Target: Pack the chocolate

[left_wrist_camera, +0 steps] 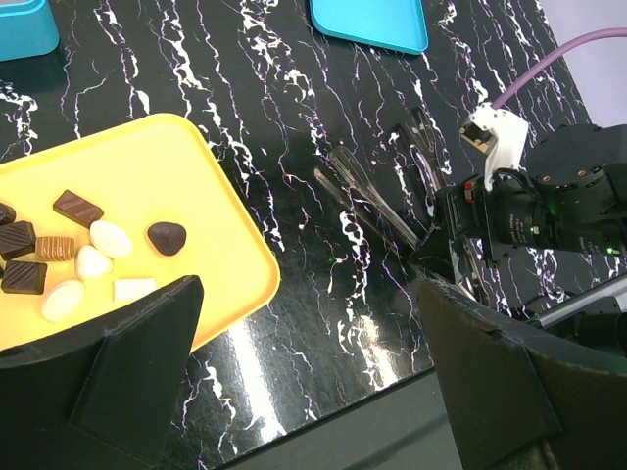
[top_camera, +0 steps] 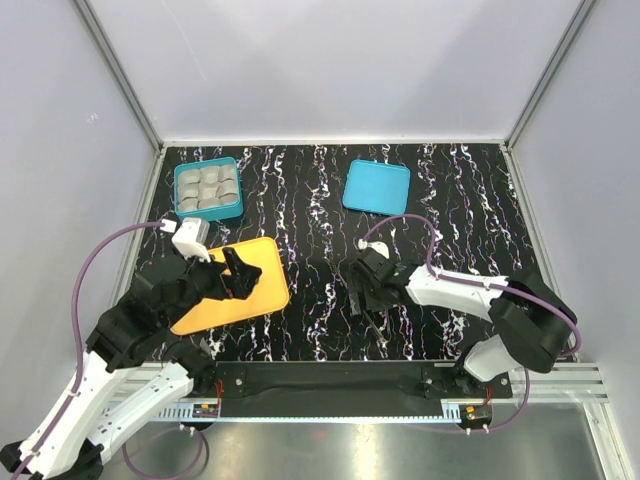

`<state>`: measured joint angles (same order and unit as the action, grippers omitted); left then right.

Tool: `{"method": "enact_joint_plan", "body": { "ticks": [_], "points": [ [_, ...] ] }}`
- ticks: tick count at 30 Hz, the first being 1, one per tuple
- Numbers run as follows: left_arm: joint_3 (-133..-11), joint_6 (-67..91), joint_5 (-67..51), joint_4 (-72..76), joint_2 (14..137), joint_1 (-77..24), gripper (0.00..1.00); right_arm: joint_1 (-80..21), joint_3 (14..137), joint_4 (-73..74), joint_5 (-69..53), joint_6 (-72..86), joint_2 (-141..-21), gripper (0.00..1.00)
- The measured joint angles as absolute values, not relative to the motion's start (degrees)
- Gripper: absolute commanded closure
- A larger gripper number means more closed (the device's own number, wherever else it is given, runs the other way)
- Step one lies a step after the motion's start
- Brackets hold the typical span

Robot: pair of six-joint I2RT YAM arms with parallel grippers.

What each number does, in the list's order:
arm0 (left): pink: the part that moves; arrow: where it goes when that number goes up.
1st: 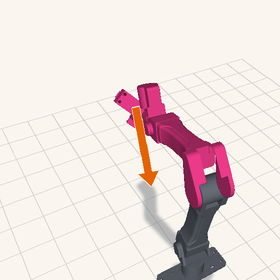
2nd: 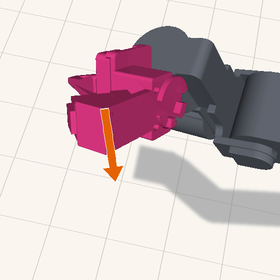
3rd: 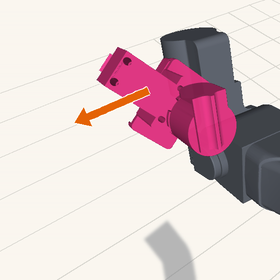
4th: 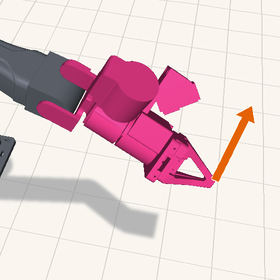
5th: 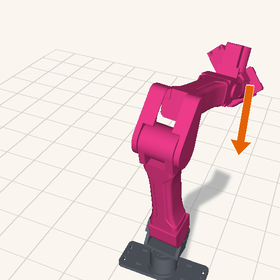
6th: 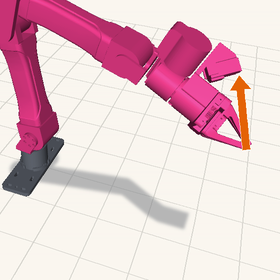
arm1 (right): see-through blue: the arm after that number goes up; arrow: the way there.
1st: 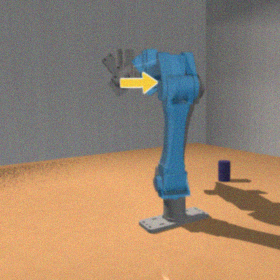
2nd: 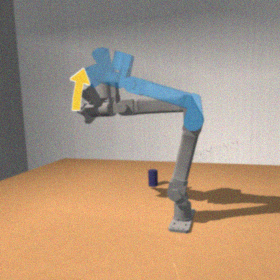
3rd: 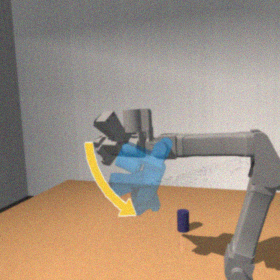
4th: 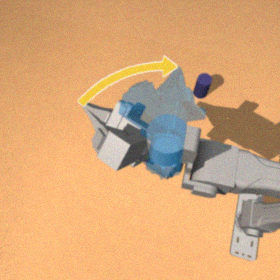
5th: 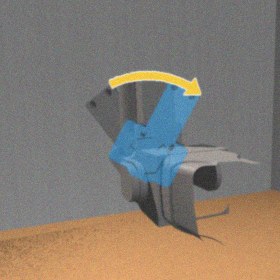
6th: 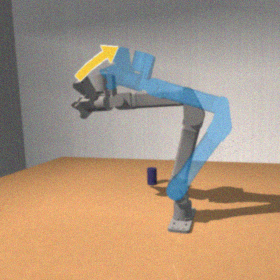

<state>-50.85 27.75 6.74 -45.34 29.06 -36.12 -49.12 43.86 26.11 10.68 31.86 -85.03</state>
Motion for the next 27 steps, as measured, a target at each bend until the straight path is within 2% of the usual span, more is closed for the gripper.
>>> {"method": "enact_joint_plan", "body": {
  "ticks": [13,17,22,27],
  "points": [
    [-50.4,27.9,6.8,-45.3,28.1,-36.1,0.01,-50.5,45.0,26.3,14.1,32.7,-86.8,0.13],
    [-50.4,27.9,6.8,-45.3,27.9,-36.1,0.01,-50.7,45.4,26.3,14.5,32.6,-87.4,0.18],
    [-50.4,27.9,6.8,-45.3,27.3,-36.1,0.01,-50.8,45.5,26.4,14.4,32.6,-87.4,0.3],
    [-50.4,27.9,6.8,-45.3,27.0,-36.1,0.01,-51.0,47.0,29.5,12.3,32.0,-86.9,0.34]
  ]
}}
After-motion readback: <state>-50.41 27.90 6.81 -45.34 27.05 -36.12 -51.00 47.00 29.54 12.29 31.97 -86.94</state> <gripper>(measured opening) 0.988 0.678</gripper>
